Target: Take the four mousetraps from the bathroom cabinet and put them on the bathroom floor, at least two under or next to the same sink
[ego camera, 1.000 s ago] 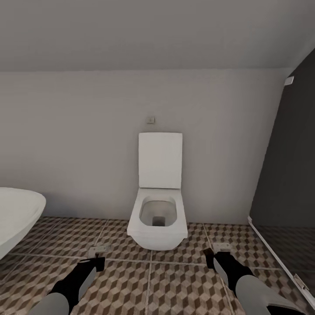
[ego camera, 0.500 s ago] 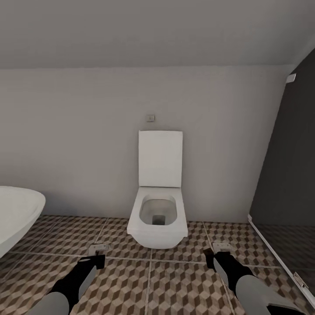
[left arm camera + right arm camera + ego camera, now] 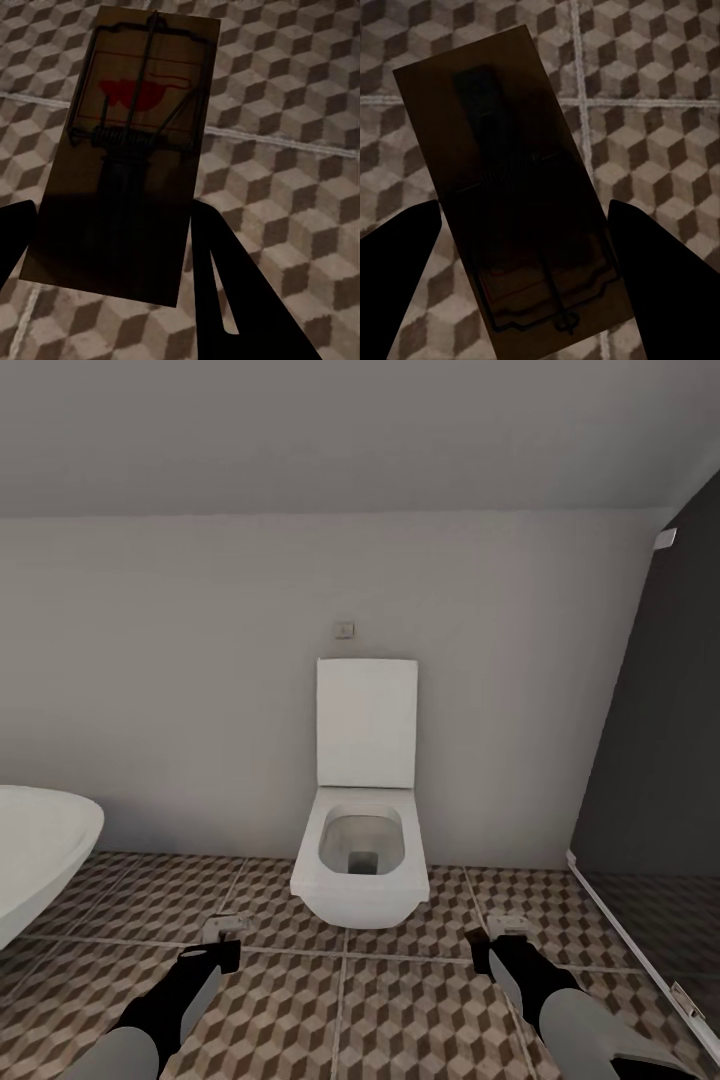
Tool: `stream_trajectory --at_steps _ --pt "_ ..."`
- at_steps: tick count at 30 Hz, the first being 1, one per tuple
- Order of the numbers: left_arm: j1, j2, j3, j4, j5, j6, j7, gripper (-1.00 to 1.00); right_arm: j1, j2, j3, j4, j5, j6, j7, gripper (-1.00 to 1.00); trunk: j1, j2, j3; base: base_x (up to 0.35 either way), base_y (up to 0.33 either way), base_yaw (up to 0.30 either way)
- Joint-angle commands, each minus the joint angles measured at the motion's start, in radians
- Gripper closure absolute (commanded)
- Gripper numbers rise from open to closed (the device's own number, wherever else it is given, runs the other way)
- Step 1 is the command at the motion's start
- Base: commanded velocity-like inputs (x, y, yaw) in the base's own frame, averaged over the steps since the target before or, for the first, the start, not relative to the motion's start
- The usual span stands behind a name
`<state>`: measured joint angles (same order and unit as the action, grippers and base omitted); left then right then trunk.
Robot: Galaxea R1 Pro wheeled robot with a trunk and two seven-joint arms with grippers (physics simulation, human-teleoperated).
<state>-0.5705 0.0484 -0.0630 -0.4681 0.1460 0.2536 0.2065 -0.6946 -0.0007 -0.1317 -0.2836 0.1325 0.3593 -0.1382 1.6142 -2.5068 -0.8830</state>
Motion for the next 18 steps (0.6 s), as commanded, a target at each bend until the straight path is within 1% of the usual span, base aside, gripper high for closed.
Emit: stream_trajectory --at_steps 1,10,18 --pt "0.000 0.001 -0.006 -0.009 0.007 0.006 0.006 1.00 0.000 0.001 -0.006 -0.002 0.010 0.006 0.002 1.00 0.000 0.000 -0.001 0.000 0.000 0.000" --pt "0.000 -0.002 -0.005 -0.048 0.009 0.020 0.005 1.00 0.000 0.000 -0.006 -0.002 0.007 0.010 0.002 1.00 0.000 0.000 -0.001 0.000 0.000 0.000" --pt "0.000 -0.016 -0.006 -0.056 0.008 0.021 0.007 1.00 0.000 0.000 -0.006 -0.003 0.007 0.011 0.002 1.00 0.000 0.000 -0.001 0.000 0.000 0.000"
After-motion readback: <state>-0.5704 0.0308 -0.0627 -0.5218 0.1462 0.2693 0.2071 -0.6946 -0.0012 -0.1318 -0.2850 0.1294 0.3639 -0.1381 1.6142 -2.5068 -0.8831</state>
